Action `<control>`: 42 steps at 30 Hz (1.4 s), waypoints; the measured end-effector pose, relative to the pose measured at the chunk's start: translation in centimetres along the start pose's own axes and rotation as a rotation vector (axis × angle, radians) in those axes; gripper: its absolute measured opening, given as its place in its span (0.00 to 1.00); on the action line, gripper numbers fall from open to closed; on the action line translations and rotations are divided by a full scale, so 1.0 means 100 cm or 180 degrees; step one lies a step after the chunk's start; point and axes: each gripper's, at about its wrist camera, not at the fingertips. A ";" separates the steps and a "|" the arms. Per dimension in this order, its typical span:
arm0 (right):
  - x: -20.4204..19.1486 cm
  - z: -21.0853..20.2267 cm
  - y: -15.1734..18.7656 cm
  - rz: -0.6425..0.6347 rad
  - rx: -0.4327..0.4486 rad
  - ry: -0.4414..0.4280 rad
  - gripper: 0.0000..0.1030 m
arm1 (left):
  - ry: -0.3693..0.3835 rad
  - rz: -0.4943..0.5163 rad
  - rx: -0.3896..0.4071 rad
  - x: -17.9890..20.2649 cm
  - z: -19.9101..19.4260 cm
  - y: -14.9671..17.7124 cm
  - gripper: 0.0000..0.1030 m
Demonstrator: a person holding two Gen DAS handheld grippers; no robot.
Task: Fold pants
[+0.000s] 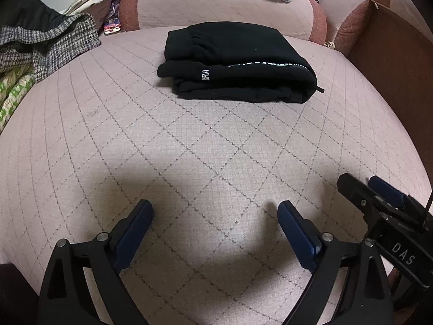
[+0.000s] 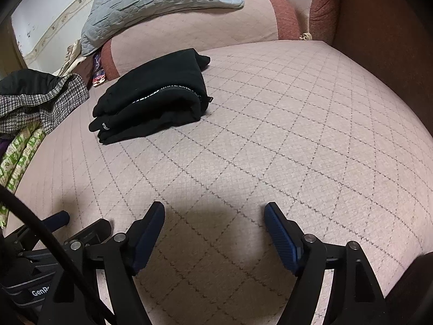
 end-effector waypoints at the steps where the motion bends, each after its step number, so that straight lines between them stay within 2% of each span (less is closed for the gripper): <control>1: 0.001 0.000 0.000 0.0007 0.0003 -0.0001 0.78 | -0.0009 0.0020 0.0010 0.001 0.000 0.001 0.91; 5: 0.005 -0.005 -0.001 0.0074 0.0017 0.0016 0.78 | -0.0051 0.0050 0.0067 0.001 -0.003 0.003 0.91; 9: 0.011 -0.010 -0.001 0.0163 0.0033 0.0059 0.78 | -0.0061 -0.0146 0.0155 -0.010 -0.012 0.002 0.91; 12: 0.012 -0.015 -0.002 0.0191 0.0060 0.0081 0.78 | -0.0204 -0.0249 0.0386 -0.018 -0.028 0.001 0.91; 16: 0.004 -0.026 -0.002 0.0076 0.0163 0.0103 0.78 | -0.0579 -0.0046 0.1130 -0.011 -0.072 0.000 0.91; 17: 0.000 -0.030 -0.003 0.0020 0.0200 0.0101 0.78 | -0.0643 0.0012 0.1403 -0.007 -0.090 0.000 0.91; 19: -0.009 -0.037 -0.007 -0.0088 0.0263 0.0092 0.78 | -0.0696 0.0080 0.1762 -0.004 -0.118 -0.002 0.96; 20: -0.015 -0.043 -0.010 -0.0166 0.0322 0.0083 0.78 | -0.0725 0.0093 0.1924 -0.002 -0.132 -0.004 1.00; 22: -0.023 -0.053 -0.016 -0.0277 0.0440 0.0067 0.78 | -0.0817 0.0112 0.2250 0.000 -0.159 -0.010 1.00; 25: -0.033 -0.068 -0.026 -0.0386 0.0600 0.0038 0.79 | -0.0985 0.0121 0.2518 0.001 -0.188 -0.018 1.00; 26: -0.036 -0.072 -0.029 -0.0407 0.0640 0.0023 0.79 | -0.0911 0.0100 0.2532 -0.001 -0.196 -0.023 1.00; 28: -0.041 -0.080 -0.036 -0.0420 0.0710 -0.0019 0.80 | -0.0595 0.0008 0.2407 -0.010 -0.204 -0.033 1.00; 30: -0.043 -0.084 -0.038 -0.0399 0.0750 -0.0036 0.80 | -0.0472 -0.0214 0.2241 -0.021 -0.203 -0.040 1.00; 33: -0.046 -0.085 -0.034 -0.0399 0.0737 -0.0043 0.81 | -0.0446 -0.0386 0.2011 -0.029 -0.190 -0.042 1.00; 37: -0.053 -0.076 -0.025 -0.0511 0.0636 -0.0022 0.81 | -0.0535 -0.0360 0.1575 -0.032 -0.159 -0.038 1.00; 42: -0.052 -0.065 -0.024 -0.0494 0.0532 -0.0002 0.81 | -0.0479 -0.0435 0.1240 -0.034 -0.129 -0.030 1.00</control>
Point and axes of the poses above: each gripper's, at about its wrist camera, not at the fingertips, and z roughly the way its jaws point, x to its right, y to its underside, and after that the axes turned 3 degrees about y, right-handed
